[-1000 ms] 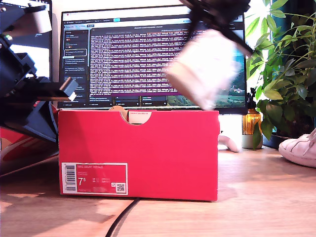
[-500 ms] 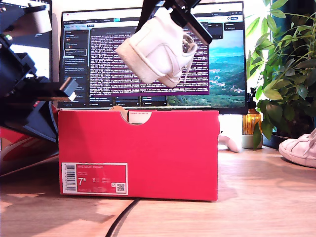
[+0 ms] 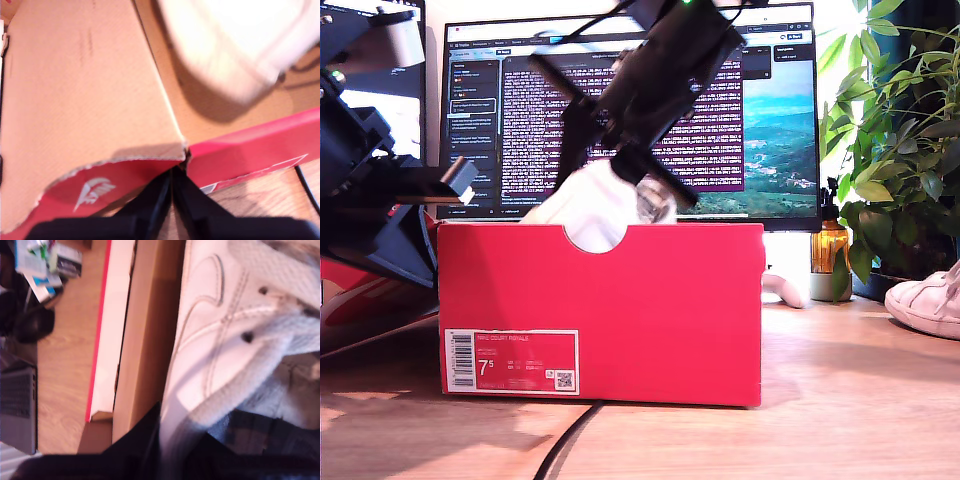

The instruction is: Pack the white shoes by picking the first shoe and placing it inside the red shoebox, left side, then picking and rotating the second shoe and placing it in the shoebox

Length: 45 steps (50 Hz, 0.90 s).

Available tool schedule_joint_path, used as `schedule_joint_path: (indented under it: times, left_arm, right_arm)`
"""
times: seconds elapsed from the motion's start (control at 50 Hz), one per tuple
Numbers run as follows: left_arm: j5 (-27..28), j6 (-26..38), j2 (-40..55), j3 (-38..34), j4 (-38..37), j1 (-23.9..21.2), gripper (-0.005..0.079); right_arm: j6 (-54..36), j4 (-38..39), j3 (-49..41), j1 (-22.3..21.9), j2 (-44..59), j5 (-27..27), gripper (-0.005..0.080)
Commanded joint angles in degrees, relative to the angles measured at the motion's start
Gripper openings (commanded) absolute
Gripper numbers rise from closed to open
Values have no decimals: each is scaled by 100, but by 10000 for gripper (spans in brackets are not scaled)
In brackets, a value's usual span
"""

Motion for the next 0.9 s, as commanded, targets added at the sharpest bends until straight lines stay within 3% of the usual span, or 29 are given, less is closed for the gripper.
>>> schedule_joint_path:
  times: [0.0, 0.2, 0.44, 0.76, 0.88]
  left_arm:
    - [0, 7, 26, 42, 44, -15, -19]
    - [0, 4, 26, 42, 42, -15, -19]
    - [0, 7, 26, 42, 42, -15, -19]
    - [0, 7, 26, 42, 42, -15, -19]
    - [0, 7, 26, 44, 42, -15, -19]
  right_arm:
    - [-28, 201, 210, 37, 37, 22, -13]
    - [-26, 146, 210, 63, 267, 431, -13]
    - [-13, 140, 210, 63, 372, 459, -8]
    - [-13, 144, 210, 105, 376, 415, 183]
    - [-15, 149, 210, 131, 376, 297, 217]
